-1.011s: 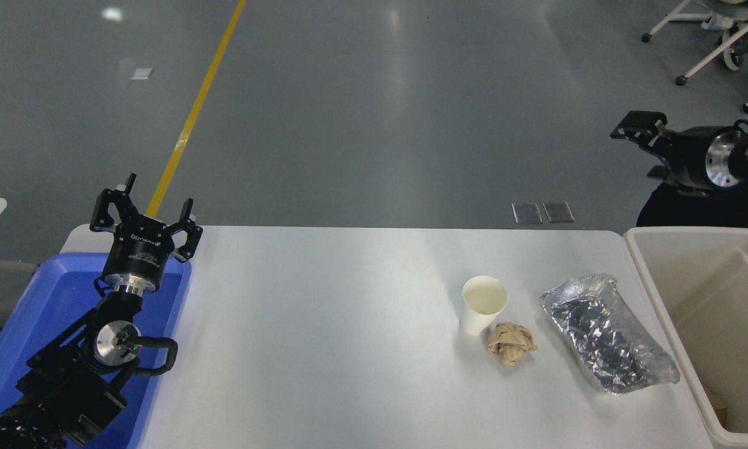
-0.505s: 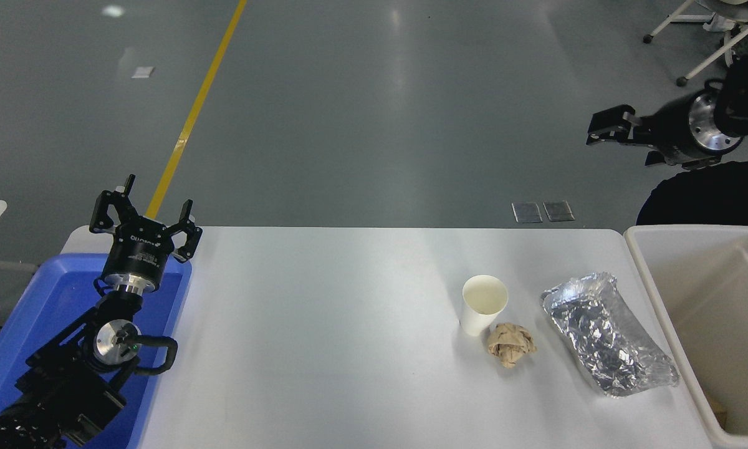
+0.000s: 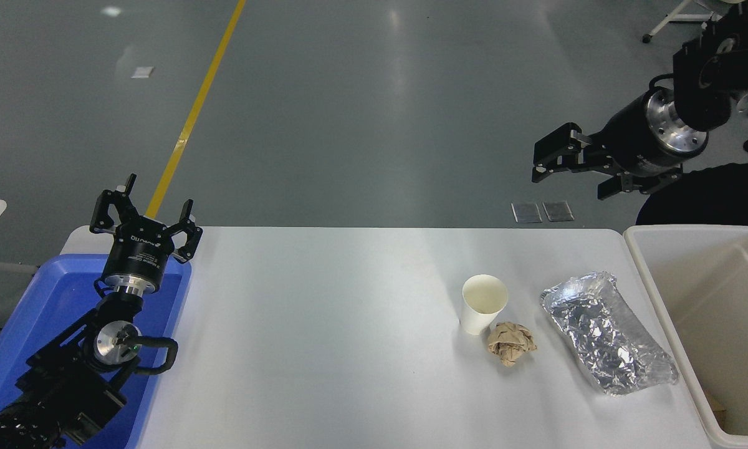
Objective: Pick up paper cup place in dustbin
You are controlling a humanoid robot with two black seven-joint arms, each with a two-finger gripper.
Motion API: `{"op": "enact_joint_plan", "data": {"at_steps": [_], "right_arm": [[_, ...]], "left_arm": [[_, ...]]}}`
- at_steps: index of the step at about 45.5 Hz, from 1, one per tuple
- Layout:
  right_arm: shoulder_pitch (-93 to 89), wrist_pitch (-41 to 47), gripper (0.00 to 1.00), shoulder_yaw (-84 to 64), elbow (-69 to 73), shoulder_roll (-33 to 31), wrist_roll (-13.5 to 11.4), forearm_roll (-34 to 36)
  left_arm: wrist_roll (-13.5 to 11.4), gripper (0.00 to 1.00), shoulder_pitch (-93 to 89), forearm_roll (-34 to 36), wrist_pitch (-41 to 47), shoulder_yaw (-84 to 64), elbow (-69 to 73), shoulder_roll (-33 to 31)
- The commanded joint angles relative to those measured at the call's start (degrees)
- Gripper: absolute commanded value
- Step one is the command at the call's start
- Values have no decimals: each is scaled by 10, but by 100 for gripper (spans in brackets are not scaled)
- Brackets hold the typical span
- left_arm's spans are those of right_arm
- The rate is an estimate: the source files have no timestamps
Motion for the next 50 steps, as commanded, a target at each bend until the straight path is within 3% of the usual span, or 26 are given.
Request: {"op": "enact_joint_plan", "data": {"at_steps": [1,33,50], "right_arm": [[24,42,100,26,24,20,0,0],[-2,28,100,29,13,70,-2,-1],[-123,-49,100,21,-48,94,-4,-4]], "left_arm": [[0,98,0,0,0,-1,0,0],[0,98,0,0,0,-1,0,0],[0,98,0,0,0,-1,0,0]]}}
